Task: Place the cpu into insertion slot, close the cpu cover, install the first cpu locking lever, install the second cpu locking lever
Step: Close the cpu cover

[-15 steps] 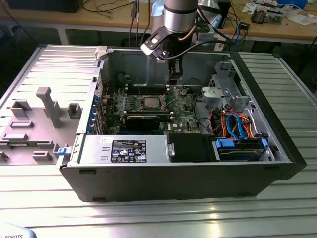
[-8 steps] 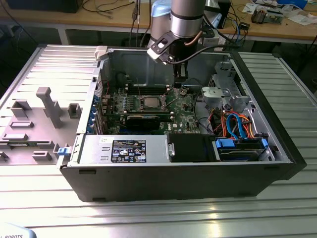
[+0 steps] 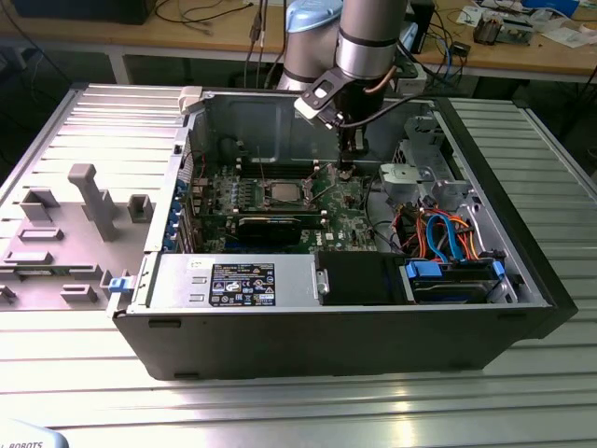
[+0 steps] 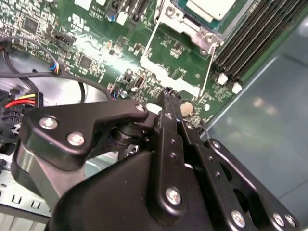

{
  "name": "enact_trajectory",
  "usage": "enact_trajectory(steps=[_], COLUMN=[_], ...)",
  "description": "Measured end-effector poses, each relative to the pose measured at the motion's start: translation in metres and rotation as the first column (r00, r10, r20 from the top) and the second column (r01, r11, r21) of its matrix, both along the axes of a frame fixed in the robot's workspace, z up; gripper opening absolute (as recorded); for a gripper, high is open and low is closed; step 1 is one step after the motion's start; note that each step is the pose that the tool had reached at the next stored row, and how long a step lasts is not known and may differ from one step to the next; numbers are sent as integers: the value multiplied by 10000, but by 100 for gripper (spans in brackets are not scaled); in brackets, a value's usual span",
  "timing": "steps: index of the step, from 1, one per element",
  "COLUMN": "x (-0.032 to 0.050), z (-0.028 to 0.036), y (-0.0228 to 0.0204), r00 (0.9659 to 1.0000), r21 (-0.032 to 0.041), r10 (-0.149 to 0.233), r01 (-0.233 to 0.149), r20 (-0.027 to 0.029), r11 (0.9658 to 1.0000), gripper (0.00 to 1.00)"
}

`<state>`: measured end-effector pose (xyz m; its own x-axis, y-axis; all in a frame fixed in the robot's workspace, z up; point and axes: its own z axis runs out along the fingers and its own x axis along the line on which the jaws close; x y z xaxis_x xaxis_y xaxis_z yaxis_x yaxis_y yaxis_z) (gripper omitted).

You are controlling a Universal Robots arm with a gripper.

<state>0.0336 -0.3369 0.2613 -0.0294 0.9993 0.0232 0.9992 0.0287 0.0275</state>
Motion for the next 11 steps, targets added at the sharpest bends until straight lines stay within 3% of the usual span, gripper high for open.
enact_trajectory(steps=[6, 11], x=[33, 31], z=[-119, -119], y=[0, 0], r00=[9999, 9999], r21=[1, -1], r10=[1, 6], r01=[-1, -6], r20=[-104, -106], r11=[10000, 10000], gripper=[11, 11])
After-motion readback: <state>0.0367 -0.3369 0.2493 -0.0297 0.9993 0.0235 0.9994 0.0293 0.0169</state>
